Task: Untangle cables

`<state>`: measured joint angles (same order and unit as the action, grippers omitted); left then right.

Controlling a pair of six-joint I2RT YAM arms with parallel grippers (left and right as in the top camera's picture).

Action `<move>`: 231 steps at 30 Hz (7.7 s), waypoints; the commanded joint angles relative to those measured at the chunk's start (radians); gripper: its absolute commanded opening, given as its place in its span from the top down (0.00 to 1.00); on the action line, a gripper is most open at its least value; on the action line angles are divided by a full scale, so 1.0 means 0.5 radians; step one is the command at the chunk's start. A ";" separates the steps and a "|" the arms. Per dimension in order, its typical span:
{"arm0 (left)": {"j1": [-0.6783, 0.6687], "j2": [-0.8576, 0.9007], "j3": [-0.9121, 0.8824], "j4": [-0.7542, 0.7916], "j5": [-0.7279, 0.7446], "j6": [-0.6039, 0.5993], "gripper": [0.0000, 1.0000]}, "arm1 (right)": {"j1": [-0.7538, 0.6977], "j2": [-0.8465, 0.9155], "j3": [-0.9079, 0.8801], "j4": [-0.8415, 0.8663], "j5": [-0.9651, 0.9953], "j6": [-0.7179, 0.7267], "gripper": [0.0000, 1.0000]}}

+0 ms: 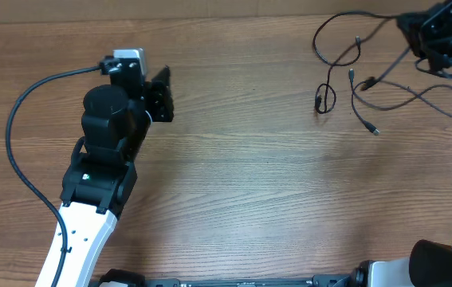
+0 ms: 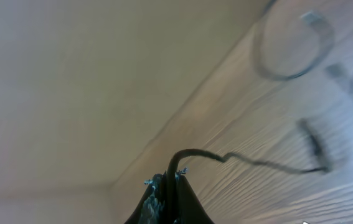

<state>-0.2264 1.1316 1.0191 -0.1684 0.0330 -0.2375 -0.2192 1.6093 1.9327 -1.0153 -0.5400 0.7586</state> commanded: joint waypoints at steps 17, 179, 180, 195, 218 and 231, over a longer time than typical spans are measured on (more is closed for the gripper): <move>0.008 0.008 0.036 -0.101 0.488 -0.004 0.43 | 0.621 -0.032 0.038 0.137 -0.392 -0.294 0.96; 0.504 0.040 0.035 -0.807 0.025 -0.685 0.30 | 1.938 0.976 -1.006 0.760 0.655 -1.961 0.70; 0.504 0.041 0.035 -0.806 0.024 -0.685 0.30 | 1.938 0.976 -1.013 0.763 0.642 -1.961 0.70; 0.504 0.040 0.035 -0.801 0.025 -0.685 0.30 | 1.941 1.017 -1.014 0.803 0.582 -1.961 0.71; 0.504 0.040 0.035 -0.793 0.025 -0.685 0.30 | 1.942 1.028 -1.014 0.826 0.583 -1.946 0.76; 0.504 0.040 0.036 -0.676 0.568 -0.367 0.30 | 1.941 1.028 -1.014 0.819 0.582 -1.944 0.92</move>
<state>0.0216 1.1488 1.0191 -0.5186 0.1875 -0.5072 0.7479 2.1071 1.4338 -0.6067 -0.2390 -0.2134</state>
